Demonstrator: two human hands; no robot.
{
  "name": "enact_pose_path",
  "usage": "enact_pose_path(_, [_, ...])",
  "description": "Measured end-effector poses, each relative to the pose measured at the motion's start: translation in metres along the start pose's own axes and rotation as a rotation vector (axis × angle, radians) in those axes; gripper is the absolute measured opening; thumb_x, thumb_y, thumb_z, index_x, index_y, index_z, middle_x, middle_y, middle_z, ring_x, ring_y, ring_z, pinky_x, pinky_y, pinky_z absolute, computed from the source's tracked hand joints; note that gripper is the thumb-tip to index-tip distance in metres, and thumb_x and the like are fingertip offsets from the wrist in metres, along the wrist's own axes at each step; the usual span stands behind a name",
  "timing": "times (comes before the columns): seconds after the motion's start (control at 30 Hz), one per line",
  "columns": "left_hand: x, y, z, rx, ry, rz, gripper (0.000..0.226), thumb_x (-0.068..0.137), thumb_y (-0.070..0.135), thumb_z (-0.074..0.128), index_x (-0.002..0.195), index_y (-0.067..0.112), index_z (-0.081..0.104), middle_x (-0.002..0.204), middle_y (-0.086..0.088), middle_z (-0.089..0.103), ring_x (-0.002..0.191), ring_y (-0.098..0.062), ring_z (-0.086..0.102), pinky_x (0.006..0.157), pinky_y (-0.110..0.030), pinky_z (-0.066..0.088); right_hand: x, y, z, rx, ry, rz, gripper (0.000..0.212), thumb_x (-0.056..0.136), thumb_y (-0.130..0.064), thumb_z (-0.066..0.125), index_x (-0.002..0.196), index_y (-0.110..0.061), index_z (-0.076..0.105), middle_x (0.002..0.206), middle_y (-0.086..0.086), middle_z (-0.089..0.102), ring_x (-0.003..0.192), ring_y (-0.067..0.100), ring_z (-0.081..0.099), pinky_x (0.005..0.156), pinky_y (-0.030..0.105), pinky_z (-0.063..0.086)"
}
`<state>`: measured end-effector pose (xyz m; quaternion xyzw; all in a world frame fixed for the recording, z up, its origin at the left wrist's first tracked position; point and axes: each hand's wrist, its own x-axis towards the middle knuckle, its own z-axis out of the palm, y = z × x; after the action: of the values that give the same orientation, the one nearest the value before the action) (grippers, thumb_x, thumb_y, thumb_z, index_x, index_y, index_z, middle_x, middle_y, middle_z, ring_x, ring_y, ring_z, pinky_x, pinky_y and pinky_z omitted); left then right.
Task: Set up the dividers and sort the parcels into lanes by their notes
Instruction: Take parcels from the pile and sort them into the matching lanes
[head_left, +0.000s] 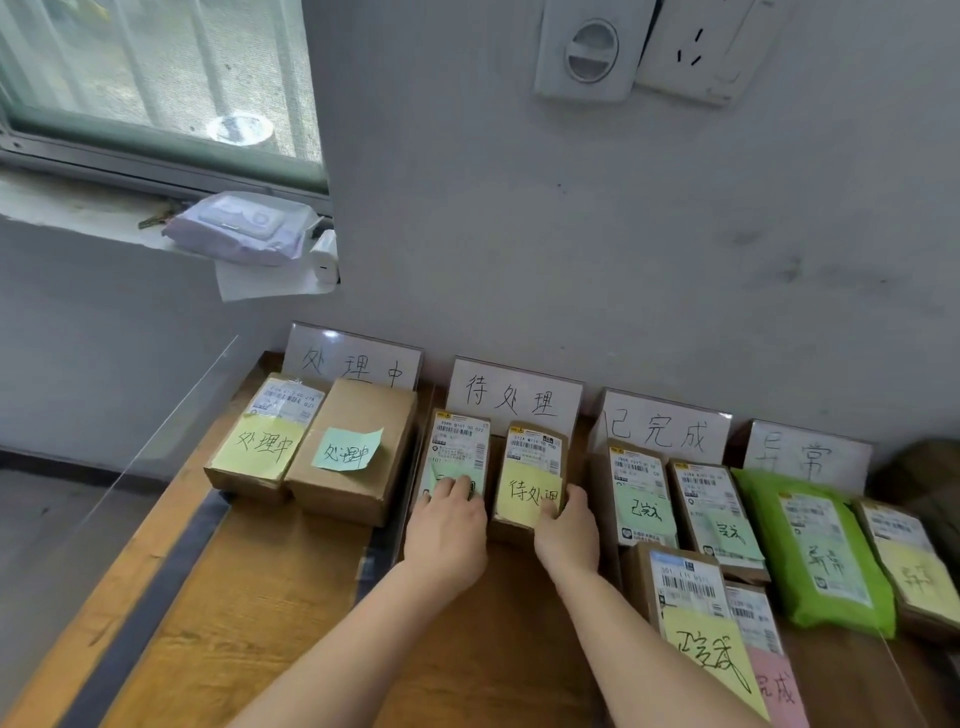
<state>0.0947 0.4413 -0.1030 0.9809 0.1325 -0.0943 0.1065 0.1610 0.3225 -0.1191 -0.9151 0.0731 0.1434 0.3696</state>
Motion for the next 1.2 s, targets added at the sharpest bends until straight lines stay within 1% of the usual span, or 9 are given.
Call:
enact_pose_path(0.13, [-0.002,-0.001,0.000,0.015,0.005,0.006,0.044,0.094,0.027,0.054,0.137,0.016,0.049,0.149,-0.003,0.037,0.140,-0.024,0.030,0.110,-0.042,0.030,-0.001,-0.003,-0.005,-0.183,-0.004,-0.153,0.040,0.102,-0.020,0.043,0.142,-0.016,0.039,0.133,0.010,0.051,0.118,0.028,0.056,0.086,0.035,0.050])
enact_pose_path(0.33, [-0.008,-0.002,-0.012,0.067,0.011,0.034,0.040,0.095,0.034,0.054,0.132,0.019,0.052,0.141,-0.001,0.047,0.133,-0.022,0.038,0.107,-0.041,0.034,-0.021,-0.006,-0.026,-0.352,-0.033,-0.378,0.051,0.099,-0.019,0.051,0.147,-0.017,0.036,0.144,0.004,0.042,0.130,0.021,0.044,0.102,0.033,0.043])
enact_pose_path(0.5, [-0.022,0.014,-0.041,0.142,0.090,0.059,0.035,0.095,0.031,0.054,0.127,0.018,0.055,0.130,-0.001,0.055,0.127,-0.021,0.043,0.104,-0.036,0.036,-0.050,-0.006,-0.060,-0.431,-0.005,-0.492,0.049,0.097,-0.028,0.054,0.143,-0.018,0.042,0.141,0.001,0.045,0.131,0.019,0.040,0.106,0.031,0.039])
enact_pose_path(0.63, [-0.043,0.042,-0.065,0.182,0.195,0.124,0.041,0.093,0.028,0.056,0.133,0.019,0.052,0.135,0.000,0.053,0.131,-0.021,0.041,0.110,-0.037,0.034,-0.079,0.000,-0.100,-0.452,0.081,-0.574,0.049,0.096,-0.034,0.054,0.141,-0.021,0.043,0.142,-0.003,0.045,0.133,0.017,0.039,0.109,0.030,0.034])
enact_pose_path(0.73, [-0.069,0.072,-0.080,0.223,0.256,0.168,0.048,0.094,0.028,0.055,0.140,0.018,0.046,0.145,-0.002,0.047,0.140,-0.024,0.033,0.116,-0.042,0.025,-0.103,0.021,-0.139,-0.459,0.148,-0.579,0.054,0.096,-0.037,0.055,0.145,-0.024,0.038,0.148,-0.004,0.041,0.139,0.017,0.033,0.114,0.033,0.028])
enact_pose_path(0.8, [-0.089,0.093,-0.084,0.235,0.292,0.194,0.049,0.094,0.029,0.055,0.141,0.018,0.045,0.147,-0.003,0.045,0.142,-0.025,0.029,0.117,-0.043,0.022,-0.119,0.043,-0.167,-0.477,0.174,-0.566,0.056,0.096,-0.038,0.055,0.147,-0.024,0.036,0.150,-0.004,0.038,0.141,0.017,0.030,0.115,0.034,0.027])
enact_pose_path(0.93, [-0.127,0.144,-0.081,0.184,0.325,0.263,0.044,0.095,0.032,0.050,0.137,0.022,0.046,0.145,0.002,0.045,0.143,-0.022,0.028,0.118,-0.044,0.021,-0.150,0.099,-0.228,-0.493,0.232,-0.503,0.056,0.092,-0.036,0.057,0.144,-0.026,0.038,0.148,-0.004,0.040,0.138,0.018,0.033,0.113,0.033,0.030])
enact_pose_path(1.07, [-0.164,0.206,-0.065,0.177,0.305,0.322,0.051,0.094,0.033,0.051,0.143,0.023,0.041,0.147,0.003,0.044,0.142,-0.019,0.028,0.118,-0.043,0.019,-0.182,0.161,-0.286,-0.510,0.297,-0.401,0.057,0.091,-0.039,0.058,0.144,-0.026,0.040,0.147,-0.003,0.042,0.137,0.019,0.035,0.111,0.034,0.031])
enact_pose_path(1.2, [-0.195,0.269,-0.043,0.187,0.312,0.405,0.047,0.095,0.032,0.045,0.141,0.021,0.045,0.144,0.002,0.047,0.138,-0.019,0.034,0.115,-0.039,0.024,-0.207,0.226,-0.339,-0.522,0.305,-0.286,0.059,0.093,-0.042,0.057,0.146,-0.026,0.038,0.148,-0.004,0.040,0.139,0.020,0.032,0.113,0.036,0.029])
